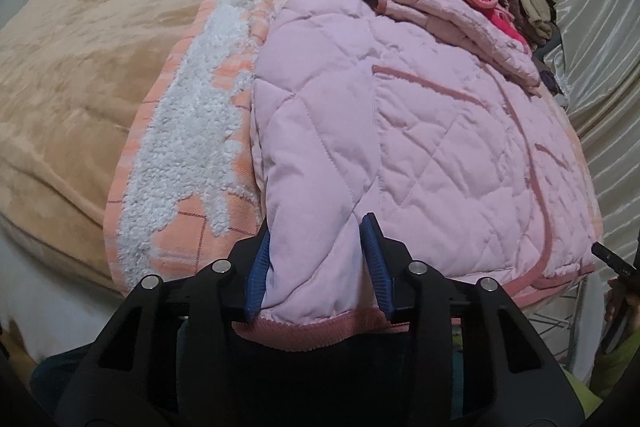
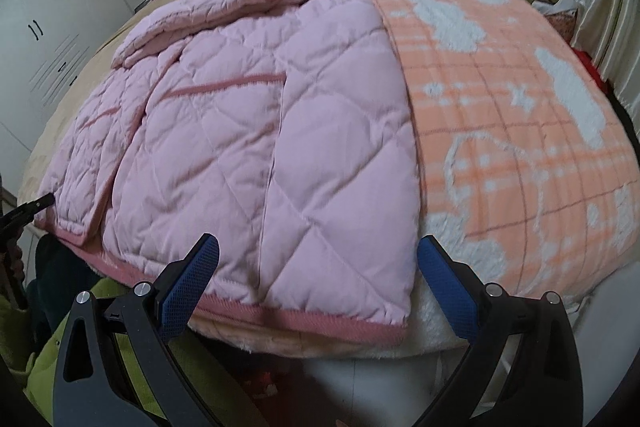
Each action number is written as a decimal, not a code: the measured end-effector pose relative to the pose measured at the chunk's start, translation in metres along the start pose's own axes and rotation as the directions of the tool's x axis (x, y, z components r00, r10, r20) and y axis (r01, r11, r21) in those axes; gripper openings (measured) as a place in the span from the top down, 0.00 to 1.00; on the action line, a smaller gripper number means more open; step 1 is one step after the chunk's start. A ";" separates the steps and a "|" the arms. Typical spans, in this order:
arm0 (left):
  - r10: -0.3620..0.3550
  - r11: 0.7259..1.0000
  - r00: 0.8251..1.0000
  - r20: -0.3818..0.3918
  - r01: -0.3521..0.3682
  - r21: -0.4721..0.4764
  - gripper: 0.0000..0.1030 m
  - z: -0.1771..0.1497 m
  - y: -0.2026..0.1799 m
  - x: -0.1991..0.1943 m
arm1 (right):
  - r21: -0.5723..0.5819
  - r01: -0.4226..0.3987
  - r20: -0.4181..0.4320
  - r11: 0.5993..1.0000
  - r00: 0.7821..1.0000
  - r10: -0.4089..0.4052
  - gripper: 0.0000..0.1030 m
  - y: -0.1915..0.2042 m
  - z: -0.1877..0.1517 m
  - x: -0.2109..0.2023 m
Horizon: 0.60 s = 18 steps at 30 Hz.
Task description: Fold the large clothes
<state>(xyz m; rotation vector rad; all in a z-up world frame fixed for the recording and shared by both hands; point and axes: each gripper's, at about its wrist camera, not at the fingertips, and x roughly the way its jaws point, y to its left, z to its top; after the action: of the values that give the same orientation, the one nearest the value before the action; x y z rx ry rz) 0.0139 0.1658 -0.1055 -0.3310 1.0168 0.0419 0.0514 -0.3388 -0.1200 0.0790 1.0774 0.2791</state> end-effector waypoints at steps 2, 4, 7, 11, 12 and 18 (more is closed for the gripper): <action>0.006 1.000 1.000 -0.002 -0.006 0.001 0.65 -0.001 0.001 0.002 | -0.002 -0.002 -0.008 1.000 1.000 0.002 0.04 -0.001 -0.004 0.002; 0.013 1.000 1.000 -0.004 -0.013 -0.001 0.61 -0.001 0.003 0.003 | 0.011 -0.019 -0.020 1.000 1.000 0.019 0.04 -0.004 -0.008 0.005; 0.028 1.000 1.000 -0.006 -0.028 -0.003 0.53 -0.001 0.006 0.004 | 0.043 -0.052 -0.051 0.998 0.997 0.054 0.04 -0.011 -0.014 0.012; 0.022 0.999 1.000 -0.022 -0.023 -0.029 0.43 -0.003 0.014 0.008 | 0.110 -0.126 -0.075 0.986 0.988 0.135 0.04 -0.021 -0.023 0.024; 0.016 0.999 1.000 -0.026 -0.016 -0.035 0.43 -0.003 0.015 0.010 | 0.118 -0.134 -0.071 0.984 0.987 0.143 0.04 -0.021 -0.024 0.024; 0.008 0.999 1.000 -0.029 -0.009 -0.041 0.52 -0.006 0.013 0.012 | 0.081 -0.178 -0.035 0.981 0.983 0.181 0.46 -0.015 -0.025 0.010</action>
<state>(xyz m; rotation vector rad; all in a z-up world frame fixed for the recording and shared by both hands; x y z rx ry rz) 0.0126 0.1748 -0.1222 -0.3653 1.0470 0.0662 0.0368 -0.3523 -0.1435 0.2422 1.1255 0.4031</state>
